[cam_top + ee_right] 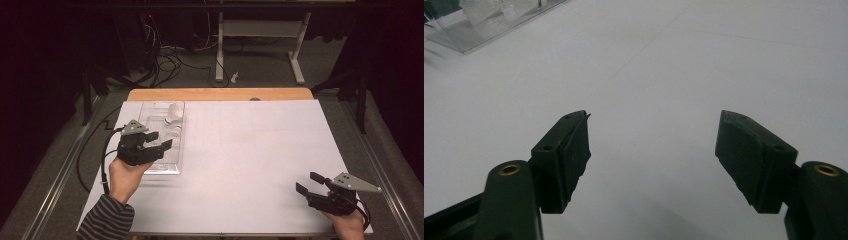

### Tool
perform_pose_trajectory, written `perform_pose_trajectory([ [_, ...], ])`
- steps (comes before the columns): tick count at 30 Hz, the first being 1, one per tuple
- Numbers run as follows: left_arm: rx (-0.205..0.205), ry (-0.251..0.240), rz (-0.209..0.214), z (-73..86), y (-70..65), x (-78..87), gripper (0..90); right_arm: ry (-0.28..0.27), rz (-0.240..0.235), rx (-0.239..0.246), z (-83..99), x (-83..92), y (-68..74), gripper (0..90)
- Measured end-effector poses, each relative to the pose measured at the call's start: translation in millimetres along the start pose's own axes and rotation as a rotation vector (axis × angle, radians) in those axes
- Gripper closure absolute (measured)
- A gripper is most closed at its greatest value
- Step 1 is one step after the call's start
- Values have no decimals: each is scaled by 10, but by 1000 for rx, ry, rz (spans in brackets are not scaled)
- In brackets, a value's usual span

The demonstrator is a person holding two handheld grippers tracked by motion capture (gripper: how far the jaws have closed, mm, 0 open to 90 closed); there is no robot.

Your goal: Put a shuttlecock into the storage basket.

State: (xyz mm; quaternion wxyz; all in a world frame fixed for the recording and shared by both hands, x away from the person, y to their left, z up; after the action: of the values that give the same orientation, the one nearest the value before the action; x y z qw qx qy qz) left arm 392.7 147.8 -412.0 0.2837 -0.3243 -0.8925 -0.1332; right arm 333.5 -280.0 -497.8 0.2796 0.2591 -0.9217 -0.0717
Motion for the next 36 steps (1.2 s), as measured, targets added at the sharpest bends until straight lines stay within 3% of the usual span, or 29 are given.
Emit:
perform_pose_trajectory([
  [36, 28, -44, -11, 154, -7, 167, 414, 3, -2, 1, 4, -4, 2, 303],
])
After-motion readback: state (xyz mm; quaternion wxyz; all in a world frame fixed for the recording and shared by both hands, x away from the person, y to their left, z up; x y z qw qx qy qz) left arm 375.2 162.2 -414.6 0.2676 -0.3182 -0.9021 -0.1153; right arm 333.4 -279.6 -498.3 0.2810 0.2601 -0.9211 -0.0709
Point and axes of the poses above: each handheld gripper's, and its own axes: x roughly backward along the jaws, z roughly out of its underside, y roughly to its left, the point moved 10 cm from there along -x, roughly forward along the jaws, and after that the axes turned 12 degrees about -x, right-handed, at the moved point
